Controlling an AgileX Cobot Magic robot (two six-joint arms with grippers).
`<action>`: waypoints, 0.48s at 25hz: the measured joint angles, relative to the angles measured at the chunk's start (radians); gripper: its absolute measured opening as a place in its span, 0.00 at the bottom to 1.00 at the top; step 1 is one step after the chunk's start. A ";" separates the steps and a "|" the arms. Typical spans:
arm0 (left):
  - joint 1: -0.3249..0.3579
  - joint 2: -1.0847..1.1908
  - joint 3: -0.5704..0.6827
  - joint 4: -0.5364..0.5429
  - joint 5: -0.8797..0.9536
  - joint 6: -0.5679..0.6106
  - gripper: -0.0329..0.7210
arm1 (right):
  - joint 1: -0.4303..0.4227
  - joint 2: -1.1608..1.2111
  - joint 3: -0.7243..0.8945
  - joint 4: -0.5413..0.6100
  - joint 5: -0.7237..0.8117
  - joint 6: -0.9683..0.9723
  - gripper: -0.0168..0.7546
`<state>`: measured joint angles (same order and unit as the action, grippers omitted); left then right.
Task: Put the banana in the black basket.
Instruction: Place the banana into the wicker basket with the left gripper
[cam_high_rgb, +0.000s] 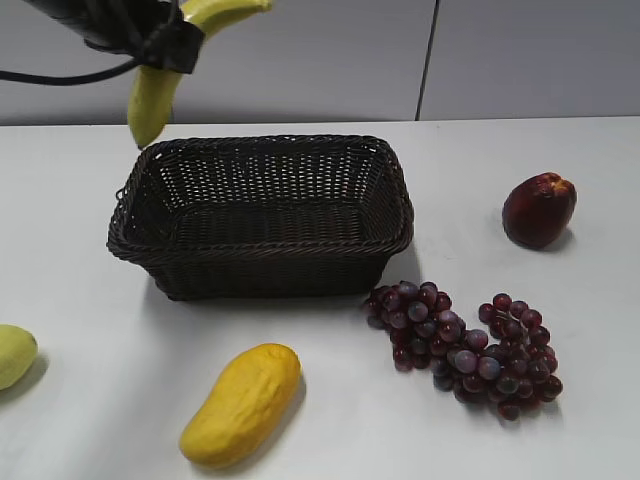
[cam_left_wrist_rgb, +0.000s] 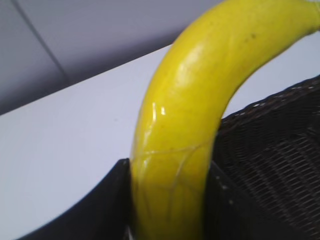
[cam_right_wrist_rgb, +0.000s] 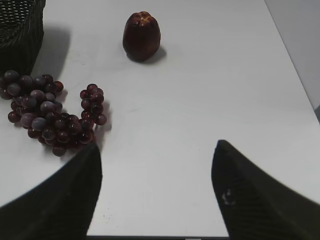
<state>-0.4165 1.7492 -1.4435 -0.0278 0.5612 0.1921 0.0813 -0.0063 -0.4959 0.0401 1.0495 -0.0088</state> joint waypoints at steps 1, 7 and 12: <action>-0.027 0.005 0.000 0.008 -0.012 0.001 0.59 | 0.000 0.000 0.000 0.000 0.000 0.000 0.74; -0.126 0.065 0.000 0.061 -0.028 0.001 0.59 | 0.000 0.000 0.000 0.000 0.000 0.001 0.74; -0.144 0.122 0.000 0.119 -0.031 0.001 0.60 | 0.000 0.000 0.000 0.000 0.000 0.000 0.74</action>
<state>-0.5602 1.8710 -1.4435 0.0911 0.5298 0.1932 0.0813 -0.0063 -0.4959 0.0401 1.0495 -0.0086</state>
